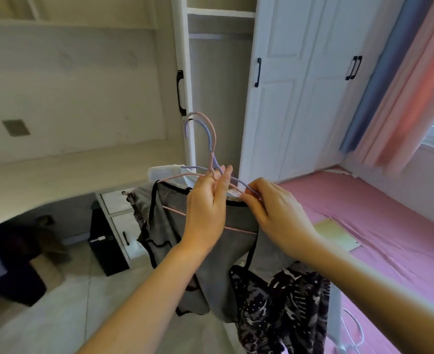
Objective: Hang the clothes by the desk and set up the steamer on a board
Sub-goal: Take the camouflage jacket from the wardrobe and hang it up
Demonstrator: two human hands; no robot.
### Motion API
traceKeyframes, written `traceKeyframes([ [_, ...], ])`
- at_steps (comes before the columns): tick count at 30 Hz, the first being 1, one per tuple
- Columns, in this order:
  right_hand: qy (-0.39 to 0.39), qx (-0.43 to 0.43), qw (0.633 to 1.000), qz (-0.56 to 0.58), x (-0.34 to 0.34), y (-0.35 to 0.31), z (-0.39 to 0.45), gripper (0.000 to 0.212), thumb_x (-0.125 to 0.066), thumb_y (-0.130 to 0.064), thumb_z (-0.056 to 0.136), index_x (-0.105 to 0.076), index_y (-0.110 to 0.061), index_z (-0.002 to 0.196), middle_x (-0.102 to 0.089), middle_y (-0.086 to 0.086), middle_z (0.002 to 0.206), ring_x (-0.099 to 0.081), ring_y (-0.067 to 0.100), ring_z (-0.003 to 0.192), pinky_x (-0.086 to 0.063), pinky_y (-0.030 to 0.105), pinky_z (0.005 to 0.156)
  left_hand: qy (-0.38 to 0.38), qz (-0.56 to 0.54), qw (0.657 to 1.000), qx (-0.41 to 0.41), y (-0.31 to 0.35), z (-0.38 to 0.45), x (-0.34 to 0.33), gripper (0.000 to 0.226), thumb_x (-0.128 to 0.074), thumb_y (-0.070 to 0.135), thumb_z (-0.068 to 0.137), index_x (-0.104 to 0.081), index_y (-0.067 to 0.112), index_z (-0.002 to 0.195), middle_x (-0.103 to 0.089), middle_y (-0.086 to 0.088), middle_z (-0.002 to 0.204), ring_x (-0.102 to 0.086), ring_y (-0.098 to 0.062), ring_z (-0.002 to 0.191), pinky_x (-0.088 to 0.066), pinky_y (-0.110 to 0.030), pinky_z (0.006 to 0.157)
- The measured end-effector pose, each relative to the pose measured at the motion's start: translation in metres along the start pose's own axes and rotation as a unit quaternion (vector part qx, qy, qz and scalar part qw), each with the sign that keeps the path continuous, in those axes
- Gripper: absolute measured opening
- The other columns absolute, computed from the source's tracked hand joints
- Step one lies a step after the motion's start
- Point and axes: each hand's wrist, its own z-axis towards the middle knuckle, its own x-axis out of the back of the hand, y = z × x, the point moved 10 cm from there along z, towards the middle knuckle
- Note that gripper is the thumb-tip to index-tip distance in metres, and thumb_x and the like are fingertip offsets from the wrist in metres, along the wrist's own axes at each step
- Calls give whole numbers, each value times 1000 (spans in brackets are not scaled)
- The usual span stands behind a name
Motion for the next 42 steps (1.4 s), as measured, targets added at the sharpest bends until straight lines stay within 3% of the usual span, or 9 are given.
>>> traceKeyframes([
  [8, -28, 22, 997, 68, -33, -32, 5, 21, -46, -42, 95, -50, -26, 83, -56, -9, 74, -52, 15, 71, -40, 34, 58, 37, 51, 998, 28, -9, -27, 59, 34, -42, 36, 100, -65, 21, 120, -61, 15, 123, -47, 14, 116, -34, -3, 93],
  [10, -33, 32, 996, 82, -43, -44, 8, 19, -48, -39, 95, -51, -26, 82, -55, -9, 73, -51, 14, 71, -36, 33, 59, 45, 120, 992, 13, -10, -30, 81, 30, -44, 32, 100, -69, 18, 110, -64, 11, 114, -53, 5, 108, -38, -10, 89],
  [12, -42, 46, 993, 100, -54, -58, 12, 18, -50, -36, 95, -53, -24, 83, -56, -7, 73, -51, 14, 72, -33, 31, 60, 71, 190, 979, -12, -7, -37, 108, 27, -47, 28, 99, -71, 16, 102, -64, 8, 98, -55, 0, 94, -41, -14, 79],
  [16, -58, 66, 988, 130, -79, -89, 22, 18, -51, -35, 95, -55, -22, 83, -56, -7, 72, -52, 15, 70, -38, 32, 61, 129, 266, 953, -65, 0, -56, 168, 22, -53, 20, 96, -73, 15, 104, -67, 7, 106, -58, -1, 106, -44, -16, 91],
  [23, -103, 87, 976, 170, -136, -158, 40, 19, -54, -32, 94, -53, -25, 77, -50, -14, 62, -48, 6, 63, -37, 26, 58, 279, 389, 871, -110, 14, -102, 308, 13, -67, 10, 88, -71, 7, 100, -65, -1, 96, -57, -13, 93, -42, -14, 84],
  [28, -139, 110, 968, 179, -186, -217, 50, 24, -54, -37, 92, -46, -35, 70, -50, -15, 61, -48, 11, 64, -36, 32, 61, 217, 420, 881, -11, -20, -103, 394, 45, -68, 29, 85, -56, 13, 125, -53, 6, 120, -44, -8, 115, -28, -4, 93],
  [31, -160, 123, 961, 191, -213, -252, 56, 23, -54, -38, 92, -48, -35, 70, -52, -11, 59, -49, 7, 60, -38, 32, 58, 159, 426, 891, 17, -46, -103, 435, 49, -64, 33, 86, -53, 15, 131, -55, 5, 126, -45, -9, 120, -34, -15, 99],
  [34, -181, 132, 952, 209, -241, -283, 62, 23, -55, -36, 93, -49, -34, 71, -53, -7, 58, -46, 8, 54, -39, 31, 57, 151, 425, 892, 33, -69, -111, 474, 41, -63, 34, 89, -56, 22, 127, -58, 8, 118, -50, -10, 111, -43, -32, 94],
  [42, -194, 157, 943, 222, -307, -351, 75, 15, -55, -33, 93, -58, -26, 80, -55, -7, 63, -48, 8, 57, -39, 31, 55, 186, 422, 886, 39, -94, -133, 561, 22, -47, 33, 96, -64, 20, 103, -56, 7, 88, -53, -12, 82, -42, -25, 74],
])
